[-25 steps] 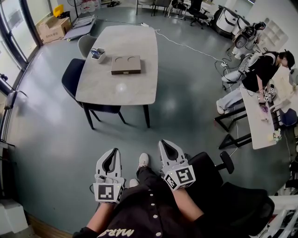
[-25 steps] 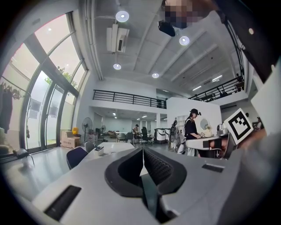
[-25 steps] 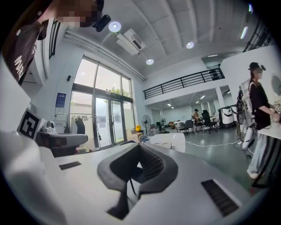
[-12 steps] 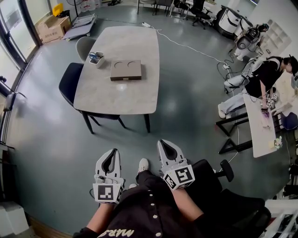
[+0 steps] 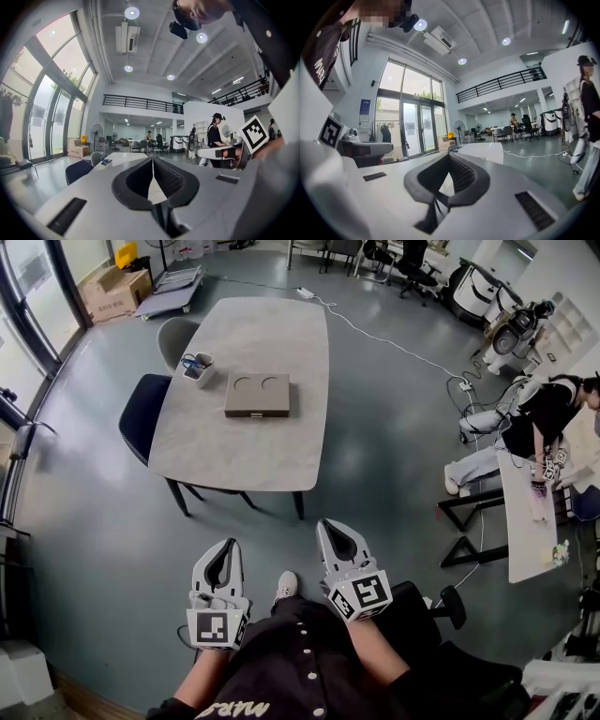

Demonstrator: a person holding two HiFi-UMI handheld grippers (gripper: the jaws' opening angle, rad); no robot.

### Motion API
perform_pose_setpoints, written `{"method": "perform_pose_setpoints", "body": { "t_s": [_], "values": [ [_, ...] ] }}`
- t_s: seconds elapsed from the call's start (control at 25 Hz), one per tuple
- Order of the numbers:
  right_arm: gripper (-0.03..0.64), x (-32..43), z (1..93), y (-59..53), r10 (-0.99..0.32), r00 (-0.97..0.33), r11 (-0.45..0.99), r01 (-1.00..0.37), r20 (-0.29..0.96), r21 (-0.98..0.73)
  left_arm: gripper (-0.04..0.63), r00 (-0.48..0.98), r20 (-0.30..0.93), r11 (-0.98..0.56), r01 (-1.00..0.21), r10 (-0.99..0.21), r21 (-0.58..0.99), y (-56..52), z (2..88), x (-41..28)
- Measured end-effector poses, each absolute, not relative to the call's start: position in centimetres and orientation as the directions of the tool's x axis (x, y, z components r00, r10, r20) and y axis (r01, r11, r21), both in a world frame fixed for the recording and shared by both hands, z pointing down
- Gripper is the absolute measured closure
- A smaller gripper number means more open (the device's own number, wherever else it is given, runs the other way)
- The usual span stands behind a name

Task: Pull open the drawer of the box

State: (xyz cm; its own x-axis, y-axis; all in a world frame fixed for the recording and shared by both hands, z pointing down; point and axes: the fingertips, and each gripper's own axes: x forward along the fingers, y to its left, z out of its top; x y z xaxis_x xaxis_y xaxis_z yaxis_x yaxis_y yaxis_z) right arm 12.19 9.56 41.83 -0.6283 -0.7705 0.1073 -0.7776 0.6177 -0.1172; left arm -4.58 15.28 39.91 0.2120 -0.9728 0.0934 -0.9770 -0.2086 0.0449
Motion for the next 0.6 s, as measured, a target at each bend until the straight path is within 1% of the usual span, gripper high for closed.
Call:
{"method": "perform_pose_setpoints", "body": {
  "t_s": [0.28, 0.6],
  "values": [
    [0.62, 12.9, 42.1, 6.1, -0.754, -0.647, 0.635, -0.762, 0.113, -0.127, 0.578, 0.186, 0.112, -0.18, -0.982, -0.976, 0.058, 12.0, 40.4, -3.9],
    [0.62, 14.0, 42.6, 1.5, -0.741, -0.663, 0.651, -0.748, 0.102, -0.129, 0.578, 0.165, 0.095, -0.16, -0.986, -0.982, 0.055, 8.1, 40.6, -2.5]
  ]
}}
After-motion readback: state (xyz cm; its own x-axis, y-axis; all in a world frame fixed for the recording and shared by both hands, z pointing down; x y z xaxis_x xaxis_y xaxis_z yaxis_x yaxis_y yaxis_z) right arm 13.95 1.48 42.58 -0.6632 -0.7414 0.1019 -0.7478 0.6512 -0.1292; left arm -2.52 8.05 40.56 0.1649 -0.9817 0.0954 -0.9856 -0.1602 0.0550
